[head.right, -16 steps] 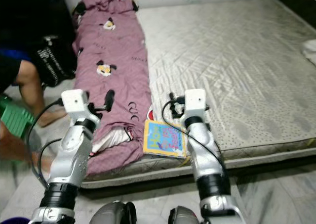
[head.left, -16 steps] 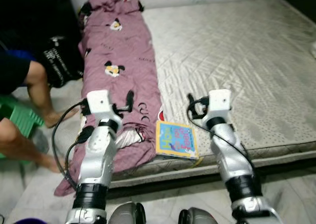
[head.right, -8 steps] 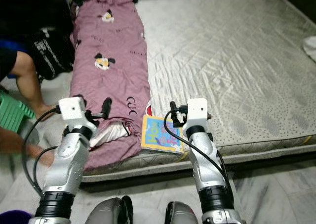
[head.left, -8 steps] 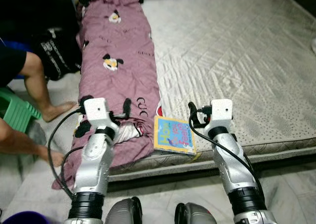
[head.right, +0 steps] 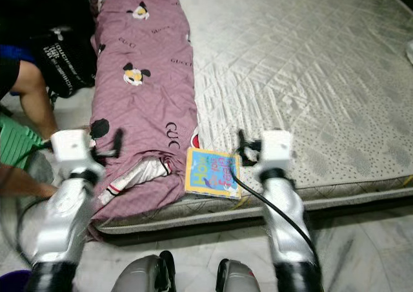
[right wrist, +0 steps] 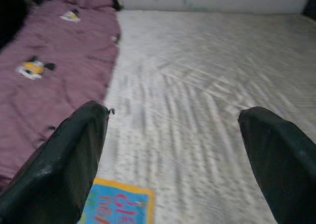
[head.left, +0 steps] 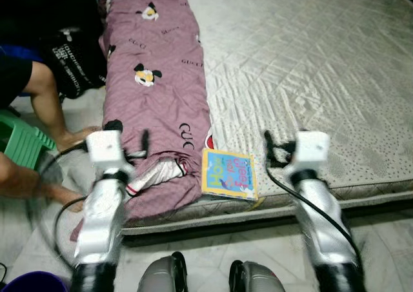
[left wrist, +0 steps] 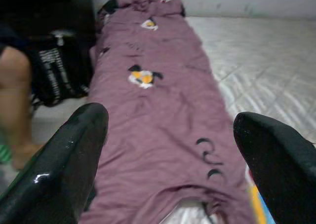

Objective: Clean up the room

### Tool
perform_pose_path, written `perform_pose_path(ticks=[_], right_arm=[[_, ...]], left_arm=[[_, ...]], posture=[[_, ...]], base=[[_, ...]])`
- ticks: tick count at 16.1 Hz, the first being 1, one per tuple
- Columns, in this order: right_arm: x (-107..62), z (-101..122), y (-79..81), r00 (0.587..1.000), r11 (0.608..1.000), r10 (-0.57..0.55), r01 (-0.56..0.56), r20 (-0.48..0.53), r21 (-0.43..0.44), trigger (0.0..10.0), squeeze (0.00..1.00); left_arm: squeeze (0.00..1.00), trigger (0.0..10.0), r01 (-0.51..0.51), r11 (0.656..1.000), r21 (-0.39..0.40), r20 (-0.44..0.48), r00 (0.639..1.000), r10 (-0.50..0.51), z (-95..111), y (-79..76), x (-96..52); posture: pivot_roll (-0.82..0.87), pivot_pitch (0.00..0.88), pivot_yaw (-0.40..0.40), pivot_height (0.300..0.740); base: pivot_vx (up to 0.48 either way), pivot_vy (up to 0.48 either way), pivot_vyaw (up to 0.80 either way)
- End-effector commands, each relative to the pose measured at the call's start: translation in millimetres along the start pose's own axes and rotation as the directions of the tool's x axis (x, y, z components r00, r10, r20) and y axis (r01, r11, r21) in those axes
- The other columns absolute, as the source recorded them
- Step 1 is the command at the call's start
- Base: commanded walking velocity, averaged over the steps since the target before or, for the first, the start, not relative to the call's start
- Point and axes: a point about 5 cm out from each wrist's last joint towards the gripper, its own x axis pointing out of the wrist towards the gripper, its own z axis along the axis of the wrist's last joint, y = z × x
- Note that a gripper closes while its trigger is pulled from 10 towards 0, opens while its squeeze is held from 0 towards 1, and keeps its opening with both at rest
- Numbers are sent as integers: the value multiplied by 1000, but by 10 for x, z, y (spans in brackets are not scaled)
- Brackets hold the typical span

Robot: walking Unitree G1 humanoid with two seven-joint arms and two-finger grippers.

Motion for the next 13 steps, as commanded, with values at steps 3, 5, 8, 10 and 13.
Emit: perform_pose_path(ticks=[3,5,8,10,13], right_arm=[[-61,-34,-42,999,999,-48,48,-5,5,10000,0],[-73,-21,-10,999,999,-33,33,2,6,10000,0],[-79,-31,2,1000,999,-30,30,-4,16,10000,0],[-80,-38,5,1000,999,-28,28,-8,18,10000,0],[-76,-44,7,1000,1000,-24,24,-11,15,10000,0]], left_arm=[[0,10000,-11,1000,21,-26,1000,11,-56,38,-94],[0,10000,4,1000,25,-28,1000,-4,-56,35,-89],[0,10000,48,998,30,-28,999,-47,-42,-34,-72],[0,10000,49,999,23,-31,998,-48,-47,-37,-63],[0,10000,58,998,24,-32,998,-57,-45,-54,-56]], posture=[[-52,192,43,740],[-52,189,48,740],[-52,189,49,740],[-52,188,50,740],[-51,182,49,740]], base=[[0,0,0],[0,0,0],[0,0,-256],[0,0,-784],[0,0,-800]])
